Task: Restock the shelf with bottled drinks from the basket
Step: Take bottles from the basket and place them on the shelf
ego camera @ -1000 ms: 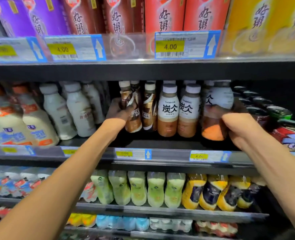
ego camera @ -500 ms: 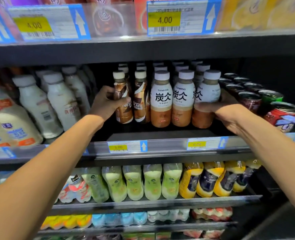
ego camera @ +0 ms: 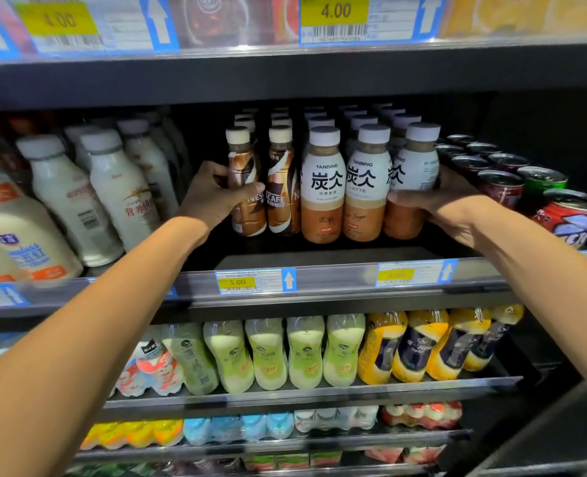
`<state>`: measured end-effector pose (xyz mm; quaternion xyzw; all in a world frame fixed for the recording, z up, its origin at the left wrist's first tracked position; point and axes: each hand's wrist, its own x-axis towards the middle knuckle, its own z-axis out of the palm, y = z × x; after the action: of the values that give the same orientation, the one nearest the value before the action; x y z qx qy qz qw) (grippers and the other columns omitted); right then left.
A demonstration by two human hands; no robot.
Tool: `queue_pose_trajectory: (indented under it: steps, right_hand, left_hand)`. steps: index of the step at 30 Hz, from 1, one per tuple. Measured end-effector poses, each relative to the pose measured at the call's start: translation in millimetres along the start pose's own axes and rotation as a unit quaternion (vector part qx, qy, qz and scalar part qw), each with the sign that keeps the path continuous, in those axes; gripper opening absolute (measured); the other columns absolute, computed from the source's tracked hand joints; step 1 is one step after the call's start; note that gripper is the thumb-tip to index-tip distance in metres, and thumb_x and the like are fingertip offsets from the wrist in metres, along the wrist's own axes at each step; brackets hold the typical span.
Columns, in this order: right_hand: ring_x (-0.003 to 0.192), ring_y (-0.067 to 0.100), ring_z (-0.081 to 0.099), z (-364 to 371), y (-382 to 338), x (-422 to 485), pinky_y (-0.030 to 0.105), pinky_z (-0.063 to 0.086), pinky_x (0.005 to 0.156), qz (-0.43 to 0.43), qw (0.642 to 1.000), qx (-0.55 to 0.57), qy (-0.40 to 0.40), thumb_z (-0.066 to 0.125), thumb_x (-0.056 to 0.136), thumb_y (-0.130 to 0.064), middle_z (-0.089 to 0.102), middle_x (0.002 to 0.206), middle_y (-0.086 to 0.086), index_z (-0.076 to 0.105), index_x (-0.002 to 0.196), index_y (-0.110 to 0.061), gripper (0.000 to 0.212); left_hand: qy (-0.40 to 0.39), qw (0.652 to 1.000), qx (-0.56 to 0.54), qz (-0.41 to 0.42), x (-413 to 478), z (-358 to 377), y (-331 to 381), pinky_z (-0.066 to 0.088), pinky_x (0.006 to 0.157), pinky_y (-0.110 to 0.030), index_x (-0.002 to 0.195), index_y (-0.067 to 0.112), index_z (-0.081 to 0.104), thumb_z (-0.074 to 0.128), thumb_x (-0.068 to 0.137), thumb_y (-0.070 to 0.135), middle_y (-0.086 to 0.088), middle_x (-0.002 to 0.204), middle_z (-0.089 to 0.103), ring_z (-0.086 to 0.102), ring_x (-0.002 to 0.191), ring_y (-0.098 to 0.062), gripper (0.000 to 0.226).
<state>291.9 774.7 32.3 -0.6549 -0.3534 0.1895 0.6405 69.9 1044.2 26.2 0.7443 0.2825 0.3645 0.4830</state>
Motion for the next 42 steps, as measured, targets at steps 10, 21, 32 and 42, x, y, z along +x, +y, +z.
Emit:
queue_pose_trajectory:
  steps: [10,21,32,42]
  right_hand:
    - [0.12,0.017,0.061,4,-4,-12,0.044,0.049,0.102,0.04,0.992,-0.099,0.061,0.095,0.043,-0.051,0.064,0.133,-0.005,0.05,0.141,-0.025,0.111]
    - [0.093,0.03,0.059,31,-47,-133,0.038,0.043,0.067,-0.105,0.761,-0.613,0.186,0.039,0.104,-0.039,0.064,0.097,0.009,0.061,0.107,-0.008,0.038]
    - [0.056,0.035,0.057,-78,-8,-316,0.04,0.045,0.053,0.016,0.639,-0.733,0.23,0.044,0.094,-0.031,0.057,0.061,0.009,0.061,0.068,-0.012,0.036]
    - [0.064,0.034,0.066,-229,63,-483,0.04,0.051,0.063,0.371,0.566,-0.683,0.274,0.046,0.09,-0.039,0.067,0.069,0.011,0.066,0.069,-0.014,0.039]
  left_hand:
    - [-0.004,0.999,0.039,-0.03,-3,1,2,0.054,0.093,-0.042,0.11,0.012,0.055,0.086,0.062,0.059,0.002,0.104,0.067,0.067,0.1,-0.016,0.074]
    - [-0.017,0.94,0.339,0.029,-126,40,80,0.042,0.072,-0.034,0.085,0.022,0.063,0.055,0.09,0.054,0.001,0.087,0.063,0.055,0.085,-0.026,0.033]
    - [-0.308,0.806,0.266,0.43,-261,213,128,0.051,0.066,-0.042,0.09,0.024,0.059,0.031,0.094,0.04,0.005,0.083,0.062,0.062,0.078,-0.025,0.032]
    - [-0.519,0.64,0.286,0.49,-391,460,141,0.049,0.072,-0.037,0.102,0.023,0.055,0.036,0.102,0.04,0.003,0.097,0.061,0.063,0.089,-0.026,0.026]
